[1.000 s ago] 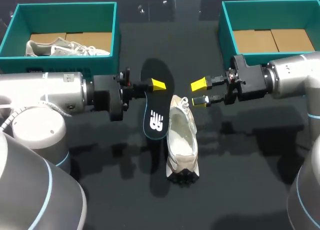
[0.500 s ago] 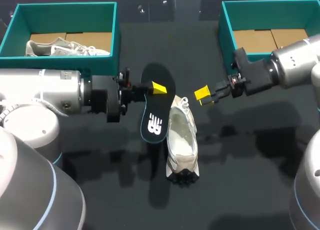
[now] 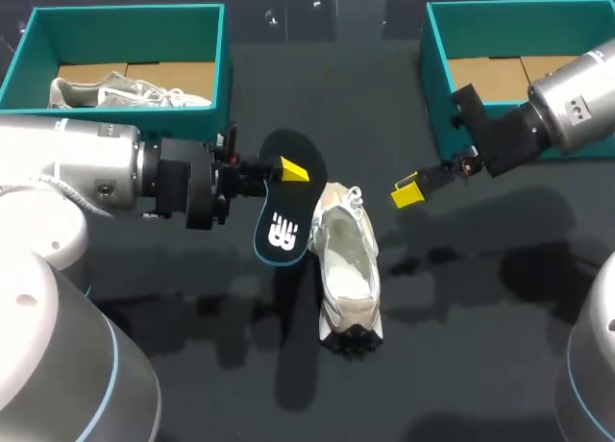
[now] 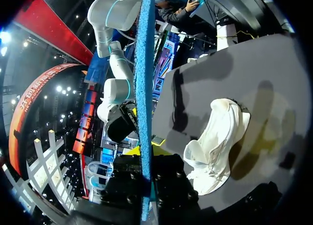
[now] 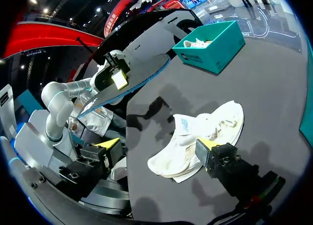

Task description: Take the shoe out of the shoebox, open the shoe tongue, remove and reinsert the insole, then place the shoe into the shoebox

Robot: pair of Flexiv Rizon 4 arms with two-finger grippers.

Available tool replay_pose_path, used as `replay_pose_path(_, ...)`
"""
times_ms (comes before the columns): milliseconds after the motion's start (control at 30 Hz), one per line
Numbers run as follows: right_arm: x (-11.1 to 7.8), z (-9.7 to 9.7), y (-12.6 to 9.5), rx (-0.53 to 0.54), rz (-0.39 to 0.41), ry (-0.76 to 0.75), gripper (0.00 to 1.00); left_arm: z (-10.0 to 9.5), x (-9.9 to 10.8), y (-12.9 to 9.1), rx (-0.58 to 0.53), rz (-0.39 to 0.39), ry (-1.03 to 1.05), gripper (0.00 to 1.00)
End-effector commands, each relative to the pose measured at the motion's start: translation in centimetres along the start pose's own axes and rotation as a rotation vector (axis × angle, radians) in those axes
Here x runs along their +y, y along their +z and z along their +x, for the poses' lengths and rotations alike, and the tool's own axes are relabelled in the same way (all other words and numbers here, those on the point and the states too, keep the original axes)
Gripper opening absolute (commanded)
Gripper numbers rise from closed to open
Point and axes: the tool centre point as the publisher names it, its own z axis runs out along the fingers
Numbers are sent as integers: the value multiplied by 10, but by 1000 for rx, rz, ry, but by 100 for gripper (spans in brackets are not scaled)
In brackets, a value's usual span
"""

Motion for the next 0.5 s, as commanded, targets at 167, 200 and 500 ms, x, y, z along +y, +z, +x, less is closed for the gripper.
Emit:
replay_pose_path(167, -8, 5, -6, -131, 245, -164, 100, 2, -32, 0, 35, 22, -111, 0)
replay_pose_path(200, -13, 5, -6, -138, 285, -197, 100, 2, -37, 0, 45, 24, -127, 0)
replay_pose_path(500, -54, 5, -15, -204, 369, -413, 100, 15, -84, 0, 87, 43, -278, 0)
